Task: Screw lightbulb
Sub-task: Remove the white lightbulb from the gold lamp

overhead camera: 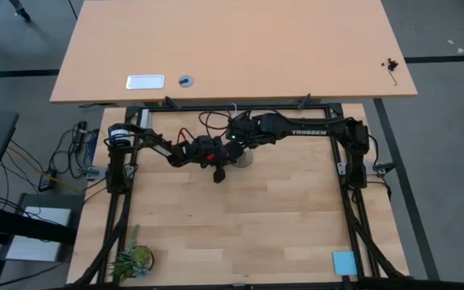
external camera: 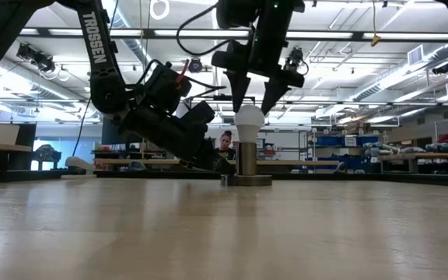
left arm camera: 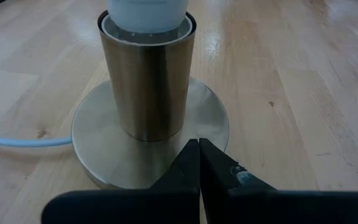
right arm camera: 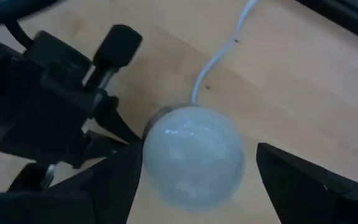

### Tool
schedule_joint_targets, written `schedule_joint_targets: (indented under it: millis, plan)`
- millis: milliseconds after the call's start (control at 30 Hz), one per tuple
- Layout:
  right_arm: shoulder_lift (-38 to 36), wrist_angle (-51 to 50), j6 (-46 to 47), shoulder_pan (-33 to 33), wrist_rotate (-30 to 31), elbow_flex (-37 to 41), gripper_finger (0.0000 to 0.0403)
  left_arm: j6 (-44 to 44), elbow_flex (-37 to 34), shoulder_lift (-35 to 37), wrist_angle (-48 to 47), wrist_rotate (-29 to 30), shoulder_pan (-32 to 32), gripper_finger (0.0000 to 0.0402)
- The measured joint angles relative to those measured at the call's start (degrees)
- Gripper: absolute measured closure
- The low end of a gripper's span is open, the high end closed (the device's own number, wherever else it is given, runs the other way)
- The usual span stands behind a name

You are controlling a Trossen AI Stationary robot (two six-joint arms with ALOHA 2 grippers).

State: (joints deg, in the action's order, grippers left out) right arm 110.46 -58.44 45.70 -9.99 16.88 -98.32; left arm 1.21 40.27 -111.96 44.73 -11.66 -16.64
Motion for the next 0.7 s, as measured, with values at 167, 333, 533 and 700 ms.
schedule_joint_targets:
  millis: [167, 333, 533, 700]
  plan:
    - [0.79, 0.76, -4.53, 0.01, -0.27, -0.08, 0.009, 0.0, 0.0, 0.0, 0.0, 0.0, 0.02, 0.0401]
    - [0.87, 0.99, -17.16, -0.54, -1.54, -0.03, 0.0128, 0.0, 0.01, 0.0, 0.05, 0.01, 0.04, 0.0401]
    - [0.76, 1.28, -43.77, -2.85, -7.26, -0.14, 0.0167, 0.0, 0.0, -0.02, 0.07, 0.02, 0.1, 0.0401]
    - [0.6, 1.12, -63.29, -4.32, -9.96, -0.16, 0.0164, 0.0, 0.02, -0.02, 0.05, 0.08, 0.13, 0.0401]
